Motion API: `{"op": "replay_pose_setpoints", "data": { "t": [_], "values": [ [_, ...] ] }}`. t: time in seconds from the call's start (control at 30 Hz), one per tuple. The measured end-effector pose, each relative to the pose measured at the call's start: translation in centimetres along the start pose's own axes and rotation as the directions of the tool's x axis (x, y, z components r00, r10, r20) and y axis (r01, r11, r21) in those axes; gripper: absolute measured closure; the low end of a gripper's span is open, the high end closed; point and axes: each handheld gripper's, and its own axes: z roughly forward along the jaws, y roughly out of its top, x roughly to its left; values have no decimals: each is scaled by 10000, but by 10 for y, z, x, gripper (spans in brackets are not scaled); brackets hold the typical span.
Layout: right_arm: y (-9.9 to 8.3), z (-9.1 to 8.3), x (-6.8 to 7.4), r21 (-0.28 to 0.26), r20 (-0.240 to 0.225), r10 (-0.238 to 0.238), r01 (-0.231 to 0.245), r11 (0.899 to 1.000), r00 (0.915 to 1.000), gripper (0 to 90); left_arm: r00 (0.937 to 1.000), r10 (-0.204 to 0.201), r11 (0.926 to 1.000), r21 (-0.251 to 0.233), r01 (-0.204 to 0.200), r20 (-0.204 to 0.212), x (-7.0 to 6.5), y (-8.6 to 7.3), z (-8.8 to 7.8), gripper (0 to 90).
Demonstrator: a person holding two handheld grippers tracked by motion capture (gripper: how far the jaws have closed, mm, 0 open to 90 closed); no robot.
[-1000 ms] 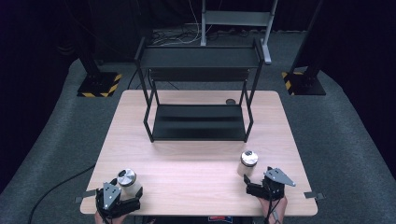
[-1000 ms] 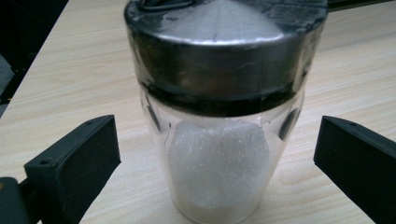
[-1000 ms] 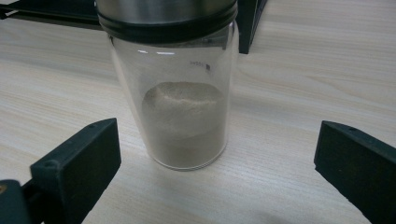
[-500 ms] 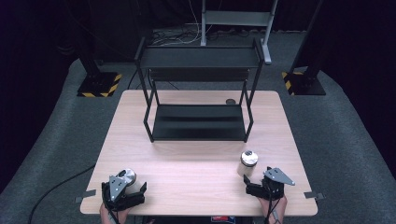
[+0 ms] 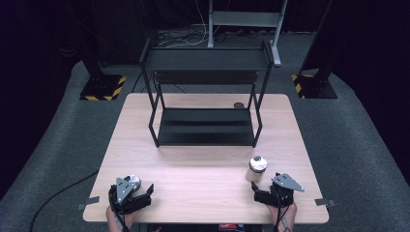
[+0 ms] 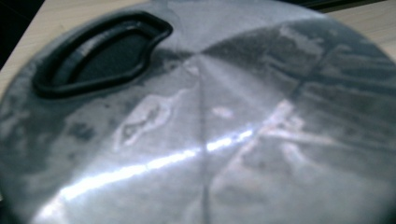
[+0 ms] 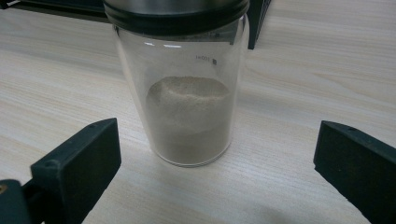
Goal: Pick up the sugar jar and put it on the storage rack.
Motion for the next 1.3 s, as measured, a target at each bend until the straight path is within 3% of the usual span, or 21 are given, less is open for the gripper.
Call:
{"op": "replay_pose_setpoints", "data": {
  "t": [0.17, 0.67, 1.3],
  "values": [
    [0, 0, -1, -19, -24, 16, -16, 10000, 10000, 6, 9995, -312, 9993, -221, 313, 19, 6, -4, -3, 298],
    [0, 0, -2, -27, -55, 73, -73, 10000, 10000, 8, 9998, -169, 9995, -258, 173, 133, 6, -2, -4, 303],
    [1, 1, -4, 59, -158, 113, -112, 9999, 9998, 7, 9979, 284, 9977, -634, -247, 586, 12, 21, -7, 303]
  ]
}}
